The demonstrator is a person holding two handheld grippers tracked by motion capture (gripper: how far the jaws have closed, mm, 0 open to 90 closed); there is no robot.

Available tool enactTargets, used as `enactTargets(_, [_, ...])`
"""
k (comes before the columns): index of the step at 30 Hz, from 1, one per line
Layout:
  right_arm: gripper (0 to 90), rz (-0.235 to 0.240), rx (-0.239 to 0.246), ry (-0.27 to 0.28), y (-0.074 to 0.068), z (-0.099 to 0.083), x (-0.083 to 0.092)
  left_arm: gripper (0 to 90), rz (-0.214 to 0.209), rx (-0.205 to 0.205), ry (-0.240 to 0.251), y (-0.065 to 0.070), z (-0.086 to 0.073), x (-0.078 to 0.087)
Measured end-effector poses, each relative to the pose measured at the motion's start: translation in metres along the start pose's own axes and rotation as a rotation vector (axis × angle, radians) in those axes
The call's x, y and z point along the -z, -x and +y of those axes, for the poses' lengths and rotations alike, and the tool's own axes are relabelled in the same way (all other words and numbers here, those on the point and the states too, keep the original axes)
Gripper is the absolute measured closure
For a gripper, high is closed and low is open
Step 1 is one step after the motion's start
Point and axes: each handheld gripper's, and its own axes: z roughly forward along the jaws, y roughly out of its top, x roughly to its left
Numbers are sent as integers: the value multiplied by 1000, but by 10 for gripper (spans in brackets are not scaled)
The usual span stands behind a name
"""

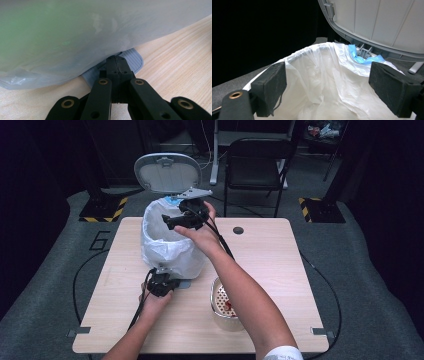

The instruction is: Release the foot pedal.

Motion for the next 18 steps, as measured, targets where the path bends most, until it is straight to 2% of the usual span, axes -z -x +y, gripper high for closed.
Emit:
enactTargets(6, [166,8,-2,1,-2,1,4,900,1,-1,-5,0,0,0])
enactTargets(7, [184,2,18,11,-2,2,8,900,0,3,2,0,0,0])
enactTargets(14, [207,11,47,39,-5,3,28,900,1,1,-1,0,0,0])
enactTargets(16, [215,17,42,48,-6,2,33,900,2,-1,-1,0,0,0])
enactTargets(17, [215,17,42,48,-6,2,33,900,-28,-70,-6,-5,2,-1])
enactTargets(18, [216,19,46,49,-6,2,35,900,-26,-25,-1,-2,1,-1])
